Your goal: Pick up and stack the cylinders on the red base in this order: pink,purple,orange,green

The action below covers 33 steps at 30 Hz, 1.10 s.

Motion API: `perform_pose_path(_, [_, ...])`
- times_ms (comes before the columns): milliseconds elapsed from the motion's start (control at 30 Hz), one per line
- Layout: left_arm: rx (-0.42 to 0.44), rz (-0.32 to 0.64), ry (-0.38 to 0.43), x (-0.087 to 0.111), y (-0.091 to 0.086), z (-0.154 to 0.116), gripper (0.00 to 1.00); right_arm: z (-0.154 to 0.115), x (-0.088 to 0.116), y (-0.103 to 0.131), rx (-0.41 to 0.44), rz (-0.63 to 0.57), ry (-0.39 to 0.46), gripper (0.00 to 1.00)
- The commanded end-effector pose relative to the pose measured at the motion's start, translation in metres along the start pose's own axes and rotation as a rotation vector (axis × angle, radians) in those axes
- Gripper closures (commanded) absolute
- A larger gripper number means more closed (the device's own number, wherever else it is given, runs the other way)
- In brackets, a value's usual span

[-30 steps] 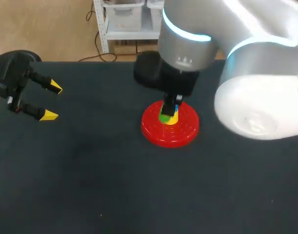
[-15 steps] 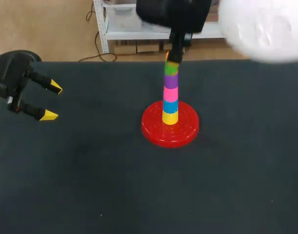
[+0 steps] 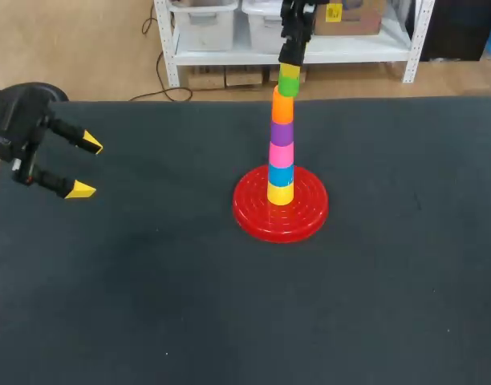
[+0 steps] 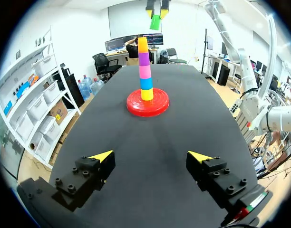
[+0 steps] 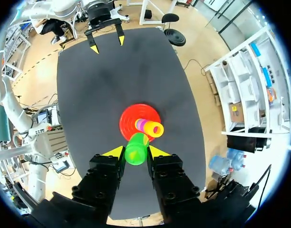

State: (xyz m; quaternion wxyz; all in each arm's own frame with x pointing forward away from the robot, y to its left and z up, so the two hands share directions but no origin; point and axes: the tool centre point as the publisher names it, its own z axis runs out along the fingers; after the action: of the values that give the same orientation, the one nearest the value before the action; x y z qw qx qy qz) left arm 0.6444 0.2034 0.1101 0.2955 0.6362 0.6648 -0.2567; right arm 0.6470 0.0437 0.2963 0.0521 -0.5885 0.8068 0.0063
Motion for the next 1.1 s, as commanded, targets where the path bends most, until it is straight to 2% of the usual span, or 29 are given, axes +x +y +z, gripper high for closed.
perform_pose_path(33, [-0.004,0.002,-0.002,0.001,-0.001,0.0,0.0,0.003,0.001,-0.011,-0.052,0.009,-0.009,1.0])
perform_pose_path(533, [-0.004,0.002,-0.002,0.001,-0.001,0.0,0.0,0.014,-0.012,-0.022,-0.092,-0.007,0.004,1.0])
perform_pose_path(1100, [-0.004,0.002,-0.002,0.001,-0.001,0.0,0.0,0.027,-0.011,-0.031,-0.136,0.009,0.01,1.0])
